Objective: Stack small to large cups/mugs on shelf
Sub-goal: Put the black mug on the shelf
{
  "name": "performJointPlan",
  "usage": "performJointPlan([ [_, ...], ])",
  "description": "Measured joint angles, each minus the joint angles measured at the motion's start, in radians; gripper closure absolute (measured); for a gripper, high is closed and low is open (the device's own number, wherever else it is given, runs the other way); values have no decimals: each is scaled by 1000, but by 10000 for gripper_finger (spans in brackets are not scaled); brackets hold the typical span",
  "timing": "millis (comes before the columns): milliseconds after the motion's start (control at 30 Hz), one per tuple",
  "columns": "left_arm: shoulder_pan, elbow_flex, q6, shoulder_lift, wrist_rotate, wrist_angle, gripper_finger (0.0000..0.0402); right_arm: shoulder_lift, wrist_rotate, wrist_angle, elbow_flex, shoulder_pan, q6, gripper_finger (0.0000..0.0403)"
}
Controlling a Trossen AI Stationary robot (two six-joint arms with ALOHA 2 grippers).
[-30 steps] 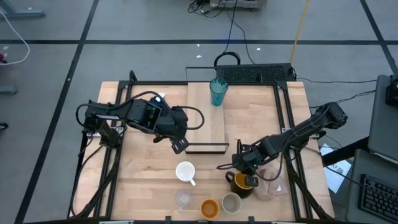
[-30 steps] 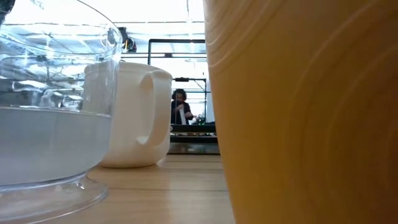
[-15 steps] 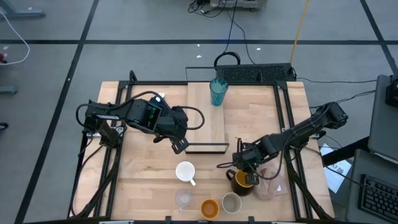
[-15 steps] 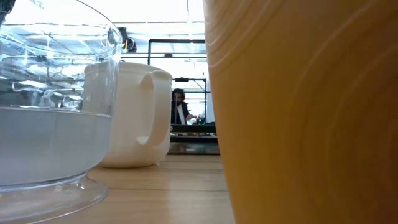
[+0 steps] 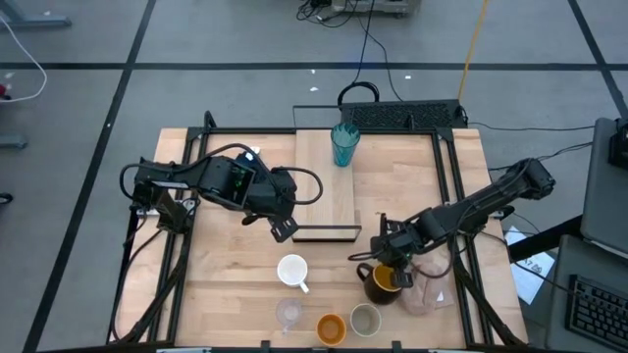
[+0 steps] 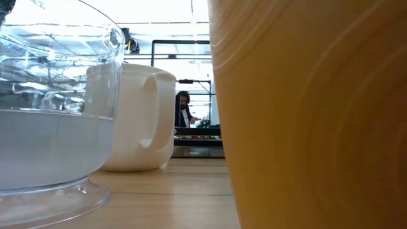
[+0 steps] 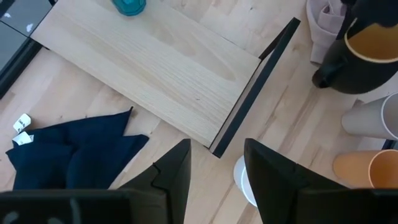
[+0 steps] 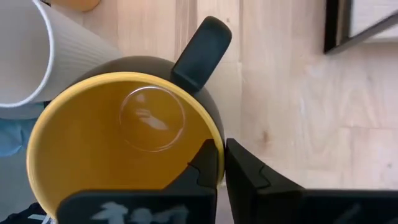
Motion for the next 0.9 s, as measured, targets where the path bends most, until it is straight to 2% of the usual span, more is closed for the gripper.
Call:
performJointPlan([
  [233,0,0,-5,0,0,1,252,-87,27,-66,0,-4,7,402],
  [533,0,0,-43,0,30,16,252,-201,29,-60,1,-4,39,402],
  [700,2,0,-72,0,98,90,252,-244,50,-11,1,-3,10,402],
  [900,2,0,-85,0,172,253,252,-283,49,74,1,-3,-10,402],
])
